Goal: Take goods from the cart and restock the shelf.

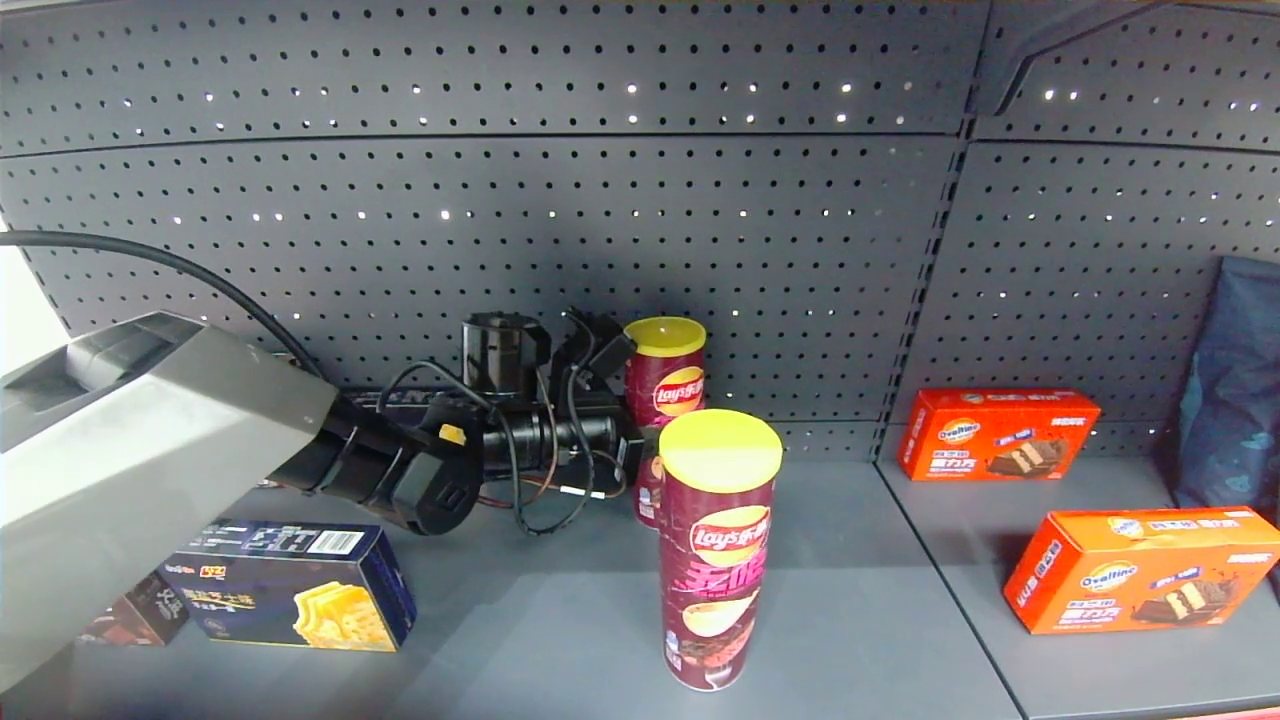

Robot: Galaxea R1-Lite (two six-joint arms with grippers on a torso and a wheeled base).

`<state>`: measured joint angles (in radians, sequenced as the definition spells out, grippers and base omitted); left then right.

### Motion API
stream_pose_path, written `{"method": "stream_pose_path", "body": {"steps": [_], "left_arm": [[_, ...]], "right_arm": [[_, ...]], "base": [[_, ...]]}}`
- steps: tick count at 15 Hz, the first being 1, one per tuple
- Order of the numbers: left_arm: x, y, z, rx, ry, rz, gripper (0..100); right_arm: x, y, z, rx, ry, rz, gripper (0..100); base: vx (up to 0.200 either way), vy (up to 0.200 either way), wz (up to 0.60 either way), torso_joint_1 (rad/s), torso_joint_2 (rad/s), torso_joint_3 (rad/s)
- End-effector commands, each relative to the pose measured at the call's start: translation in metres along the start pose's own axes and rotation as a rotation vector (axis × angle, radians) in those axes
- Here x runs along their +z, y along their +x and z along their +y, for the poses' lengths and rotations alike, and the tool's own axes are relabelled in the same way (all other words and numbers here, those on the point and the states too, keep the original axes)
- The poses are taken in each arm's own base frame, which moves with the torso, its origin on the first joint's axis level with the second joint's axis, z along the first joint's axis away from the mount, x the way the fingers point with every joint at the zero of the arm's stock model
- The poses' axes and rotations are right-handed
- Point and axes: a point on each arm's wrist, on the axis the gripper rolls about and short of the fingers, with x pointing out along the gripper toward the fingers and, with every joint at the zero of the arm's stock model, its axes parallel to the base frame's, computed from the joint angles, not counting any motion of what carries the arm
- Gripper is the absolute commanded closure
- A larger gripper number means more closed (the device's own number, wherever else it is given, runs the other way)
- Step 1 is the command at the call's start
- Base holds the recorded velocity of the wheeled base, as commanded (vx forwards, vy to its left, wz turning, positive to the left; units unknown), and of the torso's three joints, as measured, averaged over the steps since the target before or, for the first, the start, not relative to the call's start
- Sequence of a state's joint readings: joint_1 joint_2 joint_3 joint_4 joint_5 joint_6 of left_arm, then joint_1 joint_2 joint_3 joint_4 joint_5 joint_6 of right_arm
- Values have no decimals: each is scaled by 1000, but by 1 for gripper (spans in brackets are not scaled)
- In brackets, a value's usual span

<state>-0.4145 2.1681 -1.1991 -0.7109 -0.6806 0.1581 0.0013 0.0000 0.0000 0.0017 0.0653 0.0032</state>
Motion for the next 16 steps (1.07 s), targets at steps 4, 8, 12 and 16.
{"method": "stream_pose_path", "body": {"steps": [4,8,12,16], "left_arm": [[0,6,-4,-17,2,1,100],[-3,7,-5,-15,2,6,0],[-7,3,-8,-10,10,-4,0],[4,-17,-15,8,28,-28,0]], "right_arm": [[0,0,0,1,0,0,0],[0,0,0,-1,0,0,0],[0,0,0,-1,0,0,0],[0,0,0,-1,0,0,0]], "base": [[0,0,0,0,0,0],[0,0,0,0,0,0],[0,0,0,0,0,0],[0,0,0,0,0,0]]}}
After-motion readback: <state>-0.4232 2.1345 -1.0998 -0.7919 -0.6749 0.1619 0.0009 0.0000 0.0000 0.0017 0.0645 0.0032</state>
